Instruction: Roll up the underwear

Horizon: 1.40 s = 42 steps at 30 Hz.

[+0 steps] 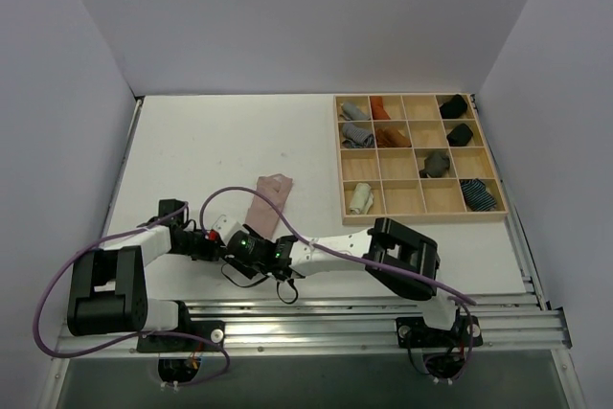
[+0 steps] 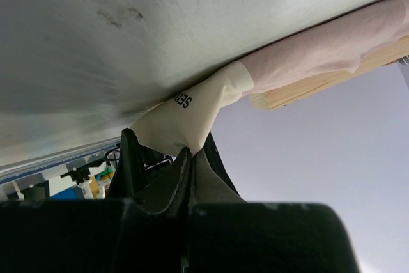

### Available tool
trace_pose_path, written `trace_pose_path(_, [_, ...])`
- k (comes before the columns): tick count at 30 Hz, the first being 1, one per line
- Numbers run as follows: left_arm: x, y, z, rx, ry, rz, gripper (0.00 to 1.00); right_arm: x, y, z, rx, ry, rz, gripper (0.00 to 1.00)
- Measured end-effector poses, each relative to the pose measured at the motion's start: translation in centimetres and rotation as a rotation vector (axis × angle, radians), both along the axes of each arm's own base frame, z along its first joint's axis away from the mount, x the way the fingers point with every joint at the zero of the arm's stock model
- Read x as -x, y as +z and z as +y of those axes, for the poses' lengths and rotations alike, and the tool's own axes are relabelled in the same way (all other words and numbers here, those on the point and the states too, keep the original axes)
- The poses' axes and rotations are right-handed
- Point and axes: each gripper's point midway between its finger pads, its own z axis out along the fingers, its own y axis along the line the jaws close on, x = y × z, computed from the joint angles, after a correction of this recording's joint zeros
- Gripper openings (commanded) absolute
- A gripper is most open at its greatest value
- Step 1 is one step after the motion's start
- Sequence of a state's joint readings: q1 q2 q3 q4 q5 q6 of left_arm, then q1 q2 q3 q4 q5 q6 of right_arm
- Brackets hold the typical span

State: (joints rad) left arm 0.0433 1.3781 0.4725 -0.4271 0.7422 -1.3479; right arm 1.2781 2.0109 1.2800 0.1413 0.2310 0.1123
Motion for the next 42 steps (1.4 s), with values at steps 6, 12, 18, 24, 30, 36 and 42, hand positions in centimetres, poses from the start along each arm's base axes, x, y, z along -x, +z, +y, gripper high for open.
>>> trace_pose_path(6, [-0.2, 0.1, 0.2, 0.008, 0.015, 0.000, 0.02, -0.2, -0.6, -0.2, 0.006, -0.028, -0.001, 0.16])
trace_pose_path(12, [-0.5, 0.2, 1.2, -0.009, 0.017, 0.001, 0.19, -0.5, -0.9, -0.6, 0.018, -0.042, 0.008, 0.00])
trace_pose_path(18, [-3.6, 1.5, 4.1, -0.150, -0.041, -0.080, 0.43, -0.7, -0.4, -1.2, 0.062, 0.011, 0.109, 0.00])
trace_pose_path(24, [-4.9, 2.3, 6.0, -0.247, -0.092, -0.155, 0.47, -3.8, 2.5, -0.5, 0.009, 0.054, 0.238, 0.00])
trace_pose_path(30, [-4.9, 1.0, 6.3, -0.263, -0.195, -0.160, 0.47, -6.3, 2.0, 0.5, -0.023, 0.102, 0.384, 0.00])
trace_pose_path(36, [-4.7, 0.3, 5.8, -0.265, -0.267, -0.174, 0.48, -6.0, -1.0, -0.1, 0.013, 0.125, 0.518, 0.00])
trace_pose_path(42, [-5.8, 0.5, 4.8, -0.269, -0.332, -0.224, 0.48, -7.1, -0.8, -0.2, -0.012, 0.124, 0.540, 0.00])
